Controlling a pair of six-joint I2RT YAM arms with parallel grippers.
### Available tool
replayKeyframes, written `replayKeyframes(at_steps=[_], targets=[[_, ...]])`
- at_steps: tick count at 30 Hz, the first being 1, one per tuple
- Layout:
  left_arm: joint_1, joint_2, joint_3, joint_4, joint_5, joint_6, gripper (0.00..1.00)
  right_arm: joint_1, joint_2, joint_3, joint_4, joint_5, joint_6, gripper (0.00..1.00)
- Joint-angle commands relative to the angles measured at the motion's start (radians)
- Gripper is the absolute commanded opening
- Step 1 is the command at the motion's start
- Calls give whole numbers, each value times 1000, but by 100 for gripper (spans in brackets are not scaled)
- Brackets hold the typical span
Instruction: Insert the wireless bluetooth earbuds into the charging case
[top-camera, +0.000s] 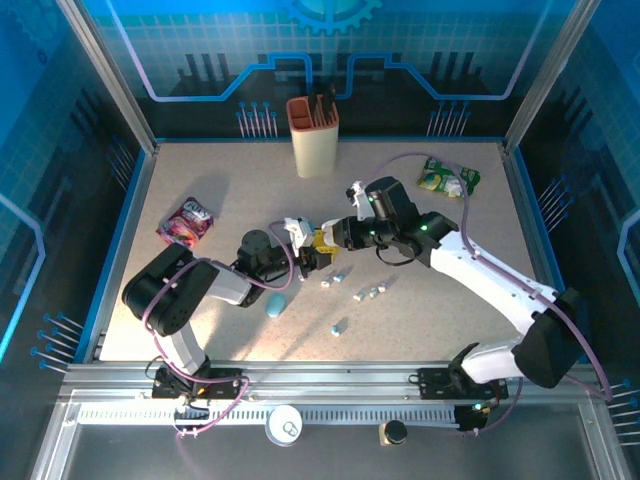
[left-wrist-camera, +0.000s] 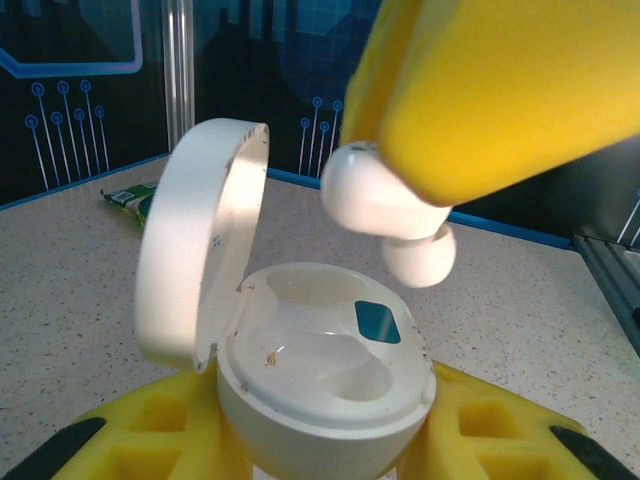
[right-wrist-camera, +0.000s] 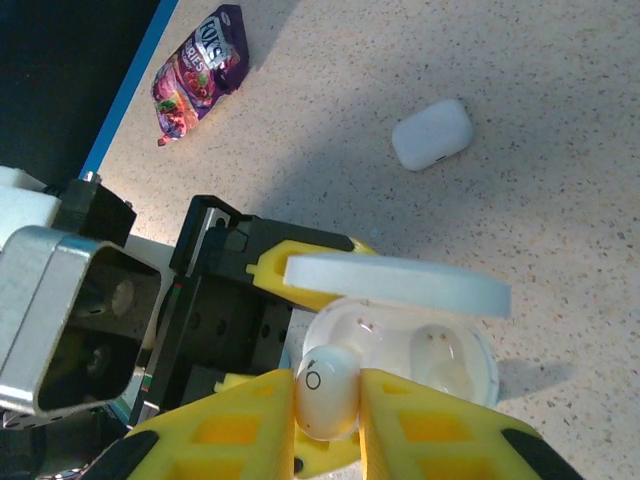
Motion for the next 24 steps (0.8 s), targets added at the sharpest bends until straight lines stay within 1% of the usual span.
replayKeyframes(at_steps=[1, 10, 18, 21, 23, 24], targets=[[-10, -2, 19, 37, 0, 17, 35, 15, 22, 39, 4, -7, -26, 21], [-11, -2, 19, 42, 8, 12, 35, 28, 79, 40, 17, -4, -17, 21], [-10, 1, 23, 53, 5, 3, 35, 35, 84, 21, 19, 9, -4, 22], [-10, -2, 19, 58, 4, 0, 35, 37, 65, 23, 9, 14, -6, 27], [-10, -2, 15, 60, 0, 1, 35, 37, 44, 20, 9, 22, -9, 34], [-9, -3, 14, 62, -2, 2, 35, 36, 31, 18, 7, 25, -13, 35]])
